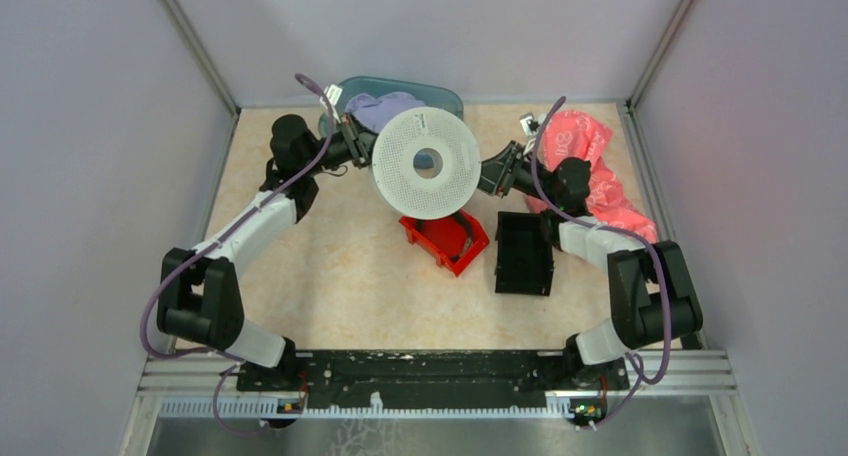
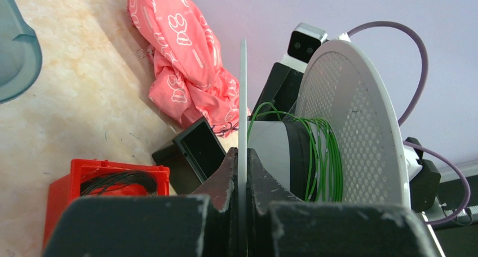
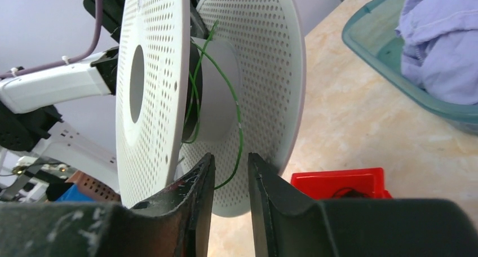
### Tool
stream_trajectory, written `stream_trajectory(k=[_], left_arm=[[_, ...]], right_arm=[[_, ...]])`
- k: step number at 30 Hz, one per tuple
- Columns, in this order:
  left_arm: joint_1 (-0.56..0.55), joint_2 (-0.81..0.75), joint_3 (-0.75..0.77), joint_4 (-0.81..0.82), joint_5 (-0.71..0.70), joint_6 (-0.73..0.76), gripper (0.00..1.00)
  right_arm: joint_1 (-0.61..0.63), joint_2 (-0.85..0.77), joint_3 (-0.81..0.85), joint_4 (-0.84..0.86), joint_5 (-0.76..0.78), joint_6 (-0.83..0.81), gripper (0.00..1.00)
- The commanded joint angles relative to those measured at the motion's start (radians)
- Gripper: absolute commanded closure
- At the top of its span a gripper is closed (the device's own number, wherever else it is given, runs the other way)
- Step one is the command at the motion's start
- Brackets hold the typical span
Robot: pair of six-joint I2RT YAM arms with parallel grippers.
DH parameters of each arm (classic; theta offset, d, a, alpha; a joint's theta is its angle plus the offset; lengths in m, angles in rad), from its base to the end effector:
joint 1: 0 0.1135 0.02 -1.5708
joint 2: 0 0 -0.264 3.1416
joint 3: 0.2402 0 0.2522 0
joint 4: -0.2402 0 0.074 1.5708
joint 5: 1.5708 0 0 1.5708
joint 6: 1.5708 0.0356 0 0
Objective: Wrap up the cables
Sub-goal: Wrap the cable around the cable reel.
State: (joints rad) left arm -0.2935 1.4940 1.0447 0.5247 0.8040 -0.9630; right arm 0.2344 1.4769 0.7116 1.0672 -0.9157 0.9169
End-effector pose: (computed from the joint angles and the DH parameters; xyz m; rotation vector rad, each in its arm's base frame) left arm 0.3227 -0.1243 0.3318 0.1662 1.7420 -1.5553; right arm 0.2899 0.0983 0.2784 -0.3872 1.5242 1.5068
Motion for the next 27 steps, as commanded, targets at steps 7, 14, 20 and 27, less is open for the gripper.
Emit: stream_trajectory(k=[7,14,20,27], left_arm=[[0.048,-0.018,0.005,0.063,-0.001,-0.023,1.00],[0.085,-0.047,-0.017,0.048,-0.005,-0.007,1.00],[0.107,-0.071,-0.041,0.037,-0.012,0.006,1.00],[0.120,-0.092,-0.065,0.022,-0.022,0.010,1.00]], right_arm=[[-0.071,-0.058,0.044,-0.151,0.008,-0.171,0.64],[-0.101,-0.082,0.063,-0.252,0.009,-0.243,0.57],[-0.108,-0.094,0.070,-0.266,0.002,-0.247,0.53],[-0.110,-0.105,0.100,-0.375,0.018,-0.291,0.51]])
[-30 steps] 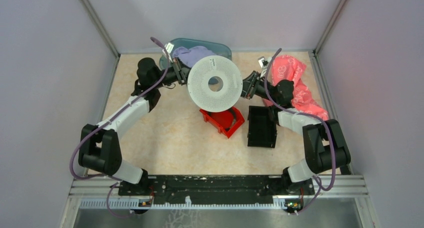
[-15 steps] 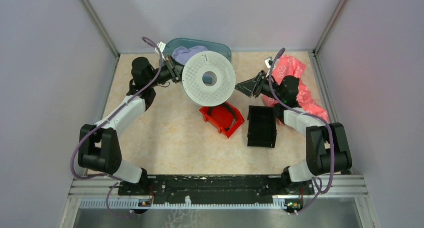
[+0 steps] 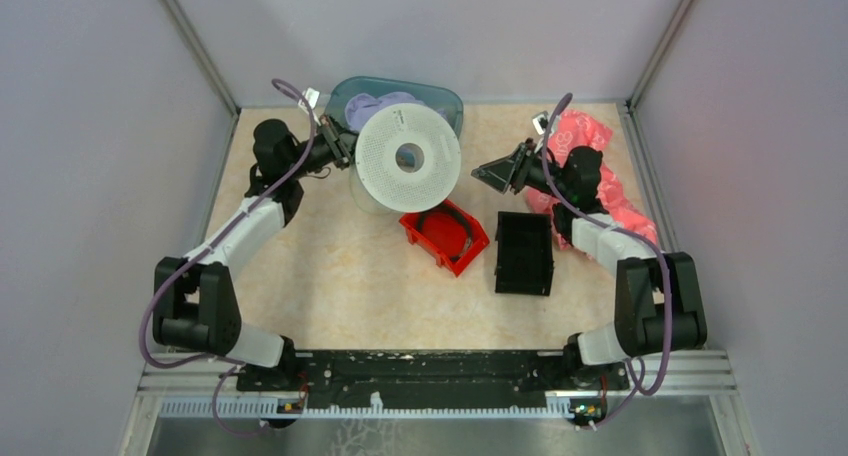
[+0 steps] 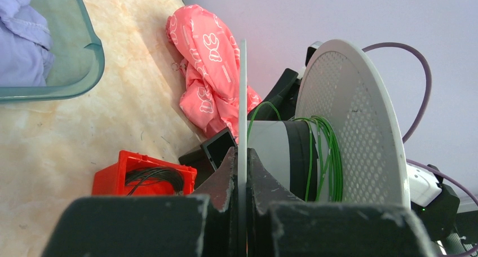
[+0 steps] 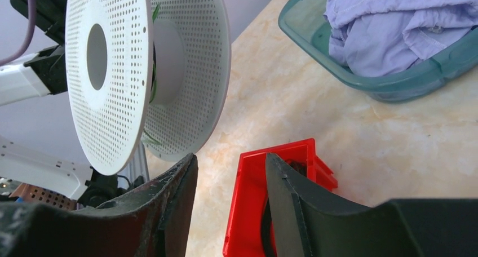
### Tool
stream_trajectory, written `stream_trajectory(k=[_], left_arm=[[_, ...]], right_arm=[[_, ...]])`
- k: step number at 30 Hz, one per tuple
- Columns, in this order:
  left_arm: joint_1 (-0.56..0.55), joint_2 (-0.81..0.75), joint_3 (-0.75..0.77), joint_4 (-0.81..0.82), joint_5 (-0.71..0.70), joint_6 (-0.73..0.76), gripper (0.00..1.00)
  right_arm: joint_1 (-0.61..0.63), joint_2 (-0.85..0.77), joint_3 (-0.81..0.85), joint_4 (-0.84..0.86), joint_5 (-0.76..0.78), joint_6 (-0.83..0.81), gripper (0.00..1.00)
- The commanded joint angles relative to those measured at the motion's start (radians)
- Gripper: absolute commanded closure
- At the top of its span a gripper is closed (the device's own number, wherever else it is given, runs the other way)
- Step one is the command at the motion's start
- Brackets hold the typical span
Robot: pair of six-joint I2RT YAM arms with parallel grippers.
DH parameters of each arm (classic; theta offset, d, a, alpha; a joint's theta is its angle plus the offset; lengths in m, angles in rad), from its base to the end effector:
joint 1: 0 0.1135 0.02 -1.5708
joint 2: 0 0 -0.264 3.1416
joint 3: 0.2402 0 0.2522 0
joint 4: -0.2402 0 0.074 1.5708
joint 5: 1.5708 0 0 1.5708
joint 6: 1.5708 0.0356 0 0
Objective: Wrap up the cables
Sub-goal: Wrap the cable around the cable reel.
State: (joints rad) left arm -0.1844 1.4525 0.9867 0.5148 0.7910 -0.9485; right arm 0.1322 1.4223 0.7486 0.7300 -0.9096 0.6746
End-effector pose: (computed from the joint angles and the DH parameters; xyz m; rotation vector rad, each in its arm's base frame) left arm 0.3233 -0.0860 0.3241 0.0543 1.7396 -1.4599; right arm 0.2992 0.0681 0.2741 -0.3467 1.6577 1.3012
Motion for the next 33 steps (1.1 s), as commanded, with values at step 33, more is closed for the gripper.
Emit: stream_trajectory(k=[33], left_arm=[[0.017,-0.043,0.330,-0.499,-0.179,0.070,1.00]], right_arm=[[0.252,0.060,-0.054,0.093,0.034,-0.196,0.28]])
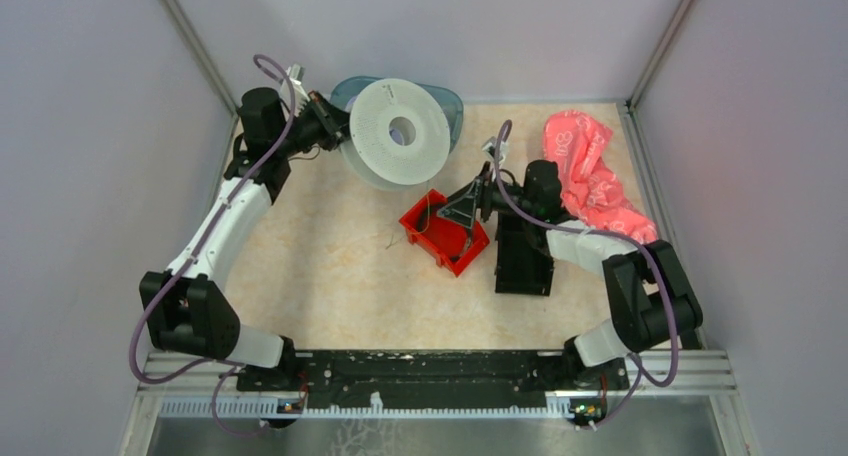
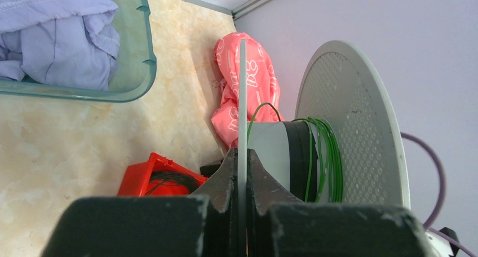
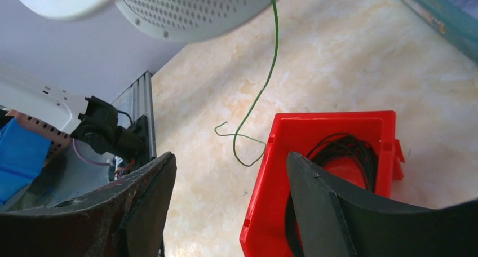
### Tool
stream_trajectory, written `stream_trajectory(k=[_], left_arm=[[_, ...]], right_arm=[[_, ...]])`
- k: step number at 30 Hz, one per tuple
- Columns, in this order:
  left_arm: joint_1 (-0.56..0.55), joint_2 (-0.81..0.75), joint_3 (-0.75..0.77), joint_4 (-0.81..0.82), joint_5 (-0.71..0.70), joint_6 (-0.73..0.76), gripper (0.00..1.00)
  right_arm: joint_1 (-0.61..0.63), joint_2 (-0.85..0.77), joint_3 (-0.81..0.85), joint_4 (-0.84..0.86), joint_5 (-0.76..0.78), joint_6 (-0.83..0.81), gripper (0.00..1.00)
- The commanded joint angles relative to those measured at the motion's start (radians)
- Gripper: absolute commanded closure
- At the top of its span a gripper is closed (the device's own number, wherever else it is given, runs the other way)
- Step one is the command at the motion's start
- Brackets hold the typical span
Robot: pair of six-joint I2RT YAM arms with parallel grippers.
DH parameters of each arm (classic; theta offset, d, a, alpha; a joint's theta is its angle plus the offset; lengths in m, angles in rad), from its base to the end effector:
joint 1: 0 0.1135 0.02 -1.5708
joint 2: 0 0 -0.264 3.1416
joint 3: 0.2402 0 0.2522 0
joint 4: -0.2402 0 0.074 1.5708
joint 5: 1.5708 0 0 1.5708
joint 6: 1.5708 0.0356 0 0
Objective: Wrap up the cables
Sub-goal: Wrap the cable around the cable reel.
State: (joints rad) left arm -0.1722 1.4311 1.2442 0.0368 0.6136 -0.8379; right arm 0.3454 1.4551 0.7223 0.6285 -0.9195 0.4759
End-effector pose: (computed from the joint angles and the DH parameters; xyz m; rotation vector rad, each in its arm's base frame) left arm 0.3285 -0.0779 0.3729 -0.1246 1.8621 -1.2486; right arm 0.2791 0.1305 0.2465 -0.6344 1.7153 1.3589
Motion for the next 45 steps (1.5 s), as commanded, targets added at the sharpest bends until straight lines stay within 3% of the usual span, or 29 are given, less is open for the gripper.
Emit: stream_trajectory(k=[1,6,11,14,19,23,28,32,38,45], left_arm=[[0.005,-0.021,0.081,-0.029,0.003,-0.047,1.00],[0.005,-0.016,0.105,-0.037,0.016,-0.074,1.00],[0.006,-0.015,0.117,-0.027,0.021,-0.095,1.00],[0.007,-0.009,0.129,-0.030,0.015,-0.097,1.00],[0.010,0.011,0.171,-0.088,-0.041,-0.052,1.00],[0.000,0.031,0.233,-0.190,-0.182,0.061,1.00],[-0.068,0.041,0.289,-0.279,-0.395,0.219,1.00],[-0.164,0.043,0.309,-0.312,-0.586,0.352,1.00],[-0.303,0.066,0.327,-0.300,-0.813,0.536,1.00],[-0.401,0.076,0.294,-0.237,-0.926,0.680,1.00]], right_arm=[[0.051,0.040,-0.028,0.204,0.048,0.002,0.28],[0.101,0.095,-0.015,0.259,0.080,0.010,0.29],[0.112,0.139,-0.010,0.303,0.089,0.024,0.43],[0.112,0.140,-0.029,0.323,0.089,0.028,0.57],[0.112,0.100,-0.014,0.276,0.046,0.022,0.99],[0.125,0.056,0.055,0.130,-0.023,-0.016,1.00],[0.187,0.033,0.260,-0.320,-0.043,-0.227,1.00],[0.246,0.047,0.407,-0.549,-0.019,-0.317,1.00],[0.285,0.075,0.594,-0.718,-0.003,-0.323,1.00],[0.284,0.072,0.757,-0.858,0.064,-0.359,1.00]])
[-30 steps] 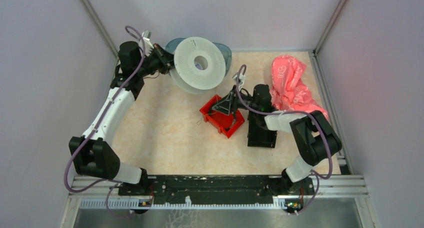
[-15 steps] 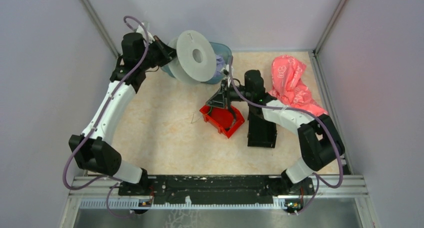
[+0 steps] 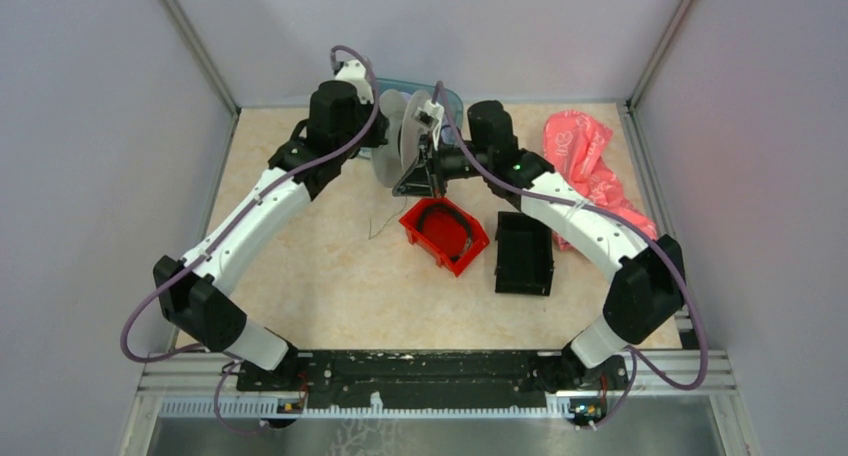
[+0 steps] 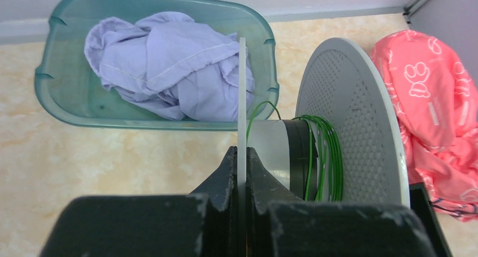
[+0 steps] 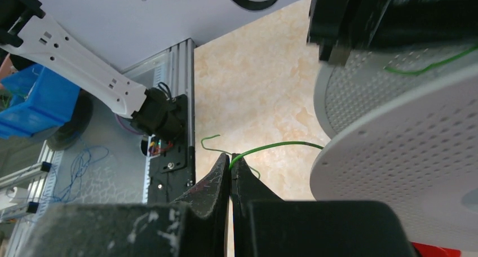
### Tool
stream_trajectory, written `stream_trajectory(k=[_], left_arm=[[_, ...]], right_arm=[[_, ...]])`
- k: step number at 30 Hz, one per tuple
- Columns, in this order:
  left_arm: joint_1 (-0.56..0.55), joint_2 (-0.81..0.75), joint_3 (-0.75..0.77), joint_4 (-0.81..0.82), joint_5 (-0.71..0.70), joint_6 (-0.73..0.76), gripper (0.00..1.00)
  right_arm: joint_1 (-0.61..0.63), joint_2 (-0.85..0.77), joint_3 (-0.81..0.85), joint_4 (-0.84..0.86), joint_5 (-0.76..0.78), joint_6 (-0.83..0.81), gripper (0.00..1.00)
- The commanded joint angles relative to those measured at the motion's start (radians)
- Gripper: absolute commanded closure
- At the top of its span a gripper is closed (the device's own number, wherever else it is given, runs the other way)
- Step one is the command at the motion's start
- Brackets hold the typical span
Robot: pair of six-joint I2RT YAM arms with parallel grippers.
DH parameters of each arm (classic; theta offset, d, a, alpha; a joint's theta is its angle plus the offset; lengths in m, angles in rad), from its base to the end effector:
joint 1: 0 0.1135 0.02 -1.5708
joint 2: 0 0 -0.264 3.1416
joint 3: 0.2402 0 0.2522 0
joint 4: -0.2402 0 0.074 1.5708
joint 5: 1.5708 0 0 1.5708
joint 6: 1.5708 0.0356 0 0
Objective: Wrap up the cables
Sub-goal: Wrap the cable around the cable reel.
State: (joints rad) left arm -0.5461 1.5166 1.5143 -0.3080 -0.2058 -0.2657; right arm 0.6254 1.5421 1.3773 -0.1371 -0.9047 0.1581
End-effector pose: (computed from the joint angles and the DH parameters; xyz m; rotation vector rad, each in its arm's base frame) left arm 0.3067 -0.1779 0.4033 0.1228 1.8865 -0.3642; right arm 0.2719 0.2308 0.3678 -1.0829 1.6634 1.3645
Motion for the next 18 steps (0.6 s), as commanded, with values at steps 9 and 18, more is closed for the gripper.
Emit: stream_trajectory(k=[9,18], left_arm=[[-0.073,-0.049,-0.057,0.175,-0.115,0.217,1.00],[-0.084,-0.098,-0.137,0.225,-0.020,0.307,1.00]], right_arm=[[-0.051,-0.009,0.208,-0.184,0.191,-0.065,1.00],[-0.106,-0.005,0.247,-0.228,0.312,-0.098,0.99]])
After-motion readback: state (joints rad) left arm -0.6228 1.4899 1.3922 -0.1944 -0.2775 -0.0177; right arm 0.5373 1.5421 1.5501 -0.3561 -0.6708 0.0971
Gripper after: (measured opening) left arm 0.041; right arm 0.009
